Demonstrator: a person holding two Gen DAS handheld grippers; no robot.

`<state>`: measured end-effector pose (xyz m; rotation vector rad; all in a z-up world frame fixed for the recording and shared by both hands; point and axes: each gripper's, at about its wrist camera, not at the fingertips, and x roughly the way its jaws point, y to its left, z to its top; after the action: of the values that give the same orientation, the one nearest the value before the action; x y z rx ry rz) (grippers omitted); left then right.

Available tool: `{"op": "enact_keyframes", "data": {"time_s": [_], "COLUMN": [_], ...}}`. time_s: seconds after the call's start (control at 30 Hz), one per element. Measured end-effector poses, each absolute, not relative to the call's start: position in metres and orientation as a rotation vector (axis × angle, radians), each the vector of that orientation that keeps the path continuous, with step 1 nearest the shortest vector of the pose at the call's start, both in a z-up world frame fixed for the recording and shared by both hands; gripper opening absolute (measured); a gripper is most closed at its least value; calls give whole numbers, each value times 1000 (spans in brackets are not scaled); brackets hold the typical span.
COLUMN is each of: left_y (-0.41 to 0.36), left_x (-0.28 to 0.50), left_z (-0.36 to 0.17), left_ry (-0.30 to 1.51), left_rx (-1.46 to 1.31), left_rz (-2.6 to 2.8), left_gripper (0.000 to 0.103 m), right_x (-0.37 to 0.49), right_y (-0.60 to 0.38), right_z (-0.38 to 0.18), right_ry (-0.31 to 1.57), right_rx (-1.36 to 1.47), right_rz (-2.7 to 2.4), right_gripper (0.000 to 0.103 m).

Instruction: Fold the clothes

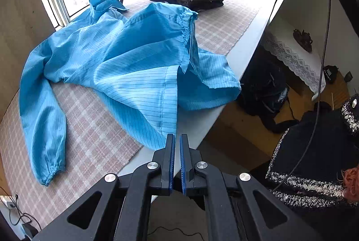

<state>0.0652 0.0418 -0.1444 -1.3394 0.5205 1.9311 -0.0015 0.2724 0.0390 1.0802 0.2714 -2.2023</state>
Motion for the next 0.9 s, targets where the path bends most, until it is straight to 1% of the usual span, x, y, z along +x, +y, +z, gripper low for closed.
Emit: {"op": "enact_keyframes", "data": {"time_s": [0.03, 0.07, 0.1, 0.2, 0.3, 0.37, 0.4, 0.43, 0.47, 0.5, 0.53, 0.57, 0.63, 0.7, 0.83, 0.9], "left_y": [42, 39, 35, 20, 5, 2, 2, 2, 2, 2, 2, 2, 0, -4, -2, 11], "left_x": [68, 71, 72, 59, 39, 27, 21, 15, 9, 3, -2, -8, -18, -29, -56, -69], "left_z": [-157, -167, -174, -179, -180, -186, -190, -194, -198, -202, -206, -210, -207, -200, -185, -176], "left_ry": [539, 550, 545, 475, 403, 370, 356, 342, 328, 314, 300, 286, 267, 251, 197, 170], "left_rx": [-1377, -1402, -1421, -1454, -1480, -1488, -1491, -1493, -1495, -1497, -1499, -1502, -1471, -1437, -1369, -1318], "left_rz": [1913, 1908, 1910, 1952, 2008, 2026, 2031, 2036, 2042, 2047, 2052, 2057, 2082, 2118, 2171, 2182], "left_gripper": [7, 7, 7, 8, 7, 7, 10, 9, 9, 9, 9, 9, 9, 12, 12, 12], "right_x": [-3, -4, -5, -5, -18, -26, -30, -31, -33, -38, -44, -46, -40, -33, -12, -3], "right_y": [270, 268, 266, 262, 258, 256, 255, 254, 255, 258, 263, 267, 266, 267, 263, 259], "right_z": [15, -9, -33, -99, -159, -189, -203, -214, -223, -229, -230, -220, -178, -119, 1, 47], "right_ry": [298, 325, 353, 459, 463, 516, 549, 551, 516, 447, 337, 260, 314, 353, 468, 494], "right_rx": [1136, 1193, 1249, 1299, 1405, 1464, 1487, 1495, 1507, 1549, 1608, 1597, 1511, 1406, 1169, 1088], "right_rz": [-2202, -2201, -2198, -2232, -2170, -2164, -2155, -2133, -2099, -2073, -2038, -2026, -2049, -2092, -2206, -2239], "right_gripper": [50, 64, 69, 69, 69, 69, 69, 68, 60, 5, 2, 2, 2, 2, 2, 2]}}
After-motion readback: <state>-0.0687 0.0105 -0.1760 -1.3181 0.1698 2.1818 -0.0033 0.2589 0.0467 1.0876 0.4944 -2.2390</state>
